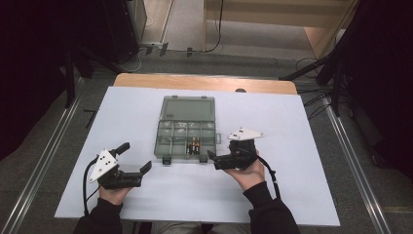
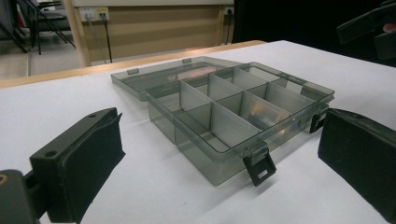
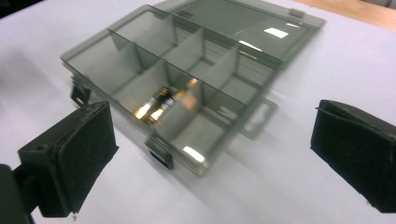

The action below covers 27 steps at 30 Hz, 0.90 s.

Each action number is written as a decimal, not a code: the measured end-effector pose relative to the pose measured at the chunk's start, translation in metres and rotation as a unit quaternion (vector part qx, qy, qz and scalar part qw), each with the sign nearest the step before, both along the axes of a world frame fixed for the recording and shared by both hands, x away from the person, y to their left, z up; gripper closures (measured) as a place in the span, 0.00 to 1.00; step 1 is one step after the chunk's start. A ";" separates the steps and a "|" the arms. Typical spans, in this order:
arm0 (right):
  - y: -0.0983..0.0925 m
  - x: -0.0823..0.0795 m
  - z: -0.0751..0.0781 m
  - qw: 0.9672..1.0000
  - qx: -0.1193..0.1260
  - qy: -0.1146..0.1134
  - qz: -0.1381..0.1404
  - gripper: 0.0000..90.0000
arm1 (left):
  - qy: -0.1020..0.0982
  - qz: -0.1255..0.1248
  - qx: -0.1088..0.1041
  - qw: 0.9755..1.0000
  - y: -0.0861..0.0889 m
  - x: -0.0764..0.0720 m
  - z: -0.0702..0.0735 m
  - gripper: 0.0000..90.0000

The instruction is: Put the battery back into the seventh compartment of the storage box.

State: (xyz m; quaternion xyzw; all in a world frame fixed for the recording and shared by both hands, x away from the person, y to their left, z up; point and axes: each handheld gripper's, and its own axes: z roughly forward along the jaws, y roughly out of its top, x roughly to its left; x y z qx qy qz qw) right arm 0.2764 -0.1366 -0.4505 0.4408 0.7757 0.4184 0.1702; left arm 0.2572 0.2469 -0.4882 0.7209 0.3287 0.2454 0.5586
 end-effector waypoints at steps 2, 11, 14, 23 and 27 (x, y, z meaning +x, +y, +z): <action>-0.008 -0.005 -0.002 1.000 -0.001 -0.009 -0.002 0.01 | 0.000 0.000 0.000 1.000 0.000 0.000 0.000 0.00; -0.048 -0.021 -0.008 0.999 0.019 -0.036 -0.024 0.01 | -0.001 0.005 0.003 1.000 0.002 0.000 0.000 0.00; -0.060 -0.026 -0.011 0.998 0.034 -0.043 -0.031 0.02 | -0.001 0.005 0.004 1.000 0.002 0.000 0.000 0.00; -0.088 -0.045 -0.019 0.995 0.054 -0.068 -0.045 0.02 | -0.001 0.005 0.004 1.000 0.002 -0.001 0.000 0.00; -0.100 -0.056 -0.025 0.994 0.059 -0.083 -0.045 0.02 | -0.001 0.005 0.001 1.000 0.002 -0.002 0.001 0.00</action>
